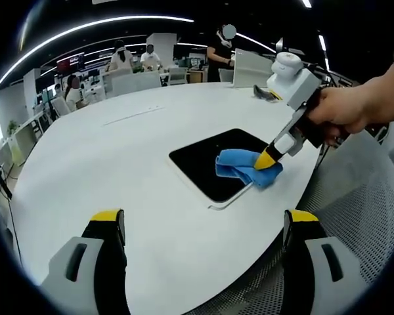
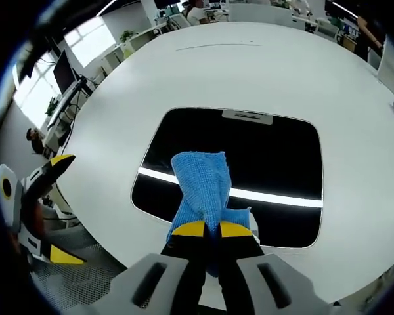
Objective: Wipe the mirror surface with the cleaning cloth until all visible marks leave the cleaned area.
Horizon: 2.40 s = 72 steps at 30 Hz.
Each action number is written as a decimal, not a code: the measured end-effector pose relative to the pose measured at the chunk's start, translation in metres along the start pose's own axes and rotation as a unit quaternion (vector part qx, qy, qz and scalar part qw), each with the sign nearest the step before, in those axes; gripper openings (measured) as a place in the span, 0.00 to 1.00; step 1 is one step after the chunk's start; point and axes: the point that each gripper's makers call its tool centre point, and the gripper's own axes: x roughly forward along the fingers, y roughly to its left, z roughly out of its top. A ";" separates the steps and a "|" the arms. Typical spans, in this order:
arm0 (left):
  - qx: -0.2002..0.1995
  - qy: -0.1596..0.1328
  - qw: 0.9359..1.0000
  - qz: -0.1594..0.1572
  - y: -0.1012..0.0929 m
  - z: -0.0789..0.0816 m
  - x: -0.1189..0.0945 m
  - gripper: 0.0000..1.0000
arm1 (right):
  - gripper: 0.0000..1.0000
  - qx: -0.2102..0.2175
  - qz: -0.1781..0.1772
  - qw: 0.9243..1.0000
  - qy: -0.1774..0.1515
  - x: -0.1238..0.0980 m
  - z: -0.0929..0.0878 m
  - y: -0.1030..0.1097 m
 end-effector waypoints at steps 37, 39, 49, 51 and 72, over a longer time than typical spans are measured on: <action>-0.008 0.005 1.000 -0.002 0.000 -0.003 0.001 0.99 | 0.00 -0.013 -0.028 1.000 -0.007 0.036 0.095 -0.028; -0.008 0.008 1.000 -0.003 0.000 -0.004 0.001 0.99 | 0.00 -0.016 -0.032 0.999 -0.008 0.039 0.101 -0.029; -0.006 0.004 1.000 -0.004 0.000 -0.002 0.000 0.99 | 0.00 -0.048 -0.023 0.999 -0.005 0.044 0.110 -0.031; -0.009 0.005 1.000 -0.004 0.000 -0.002 0.001 0.99 | 0.00 -0.056 -0.029 0.998 -0.002 0.044 0.109 -0.035; -0.007 0.009 1.000 -0.005 -0.001 -0.004 0.001 0.99 | 0.00 -0.041 -0.056 0.998 -0.003 0.033 0.104 -0.085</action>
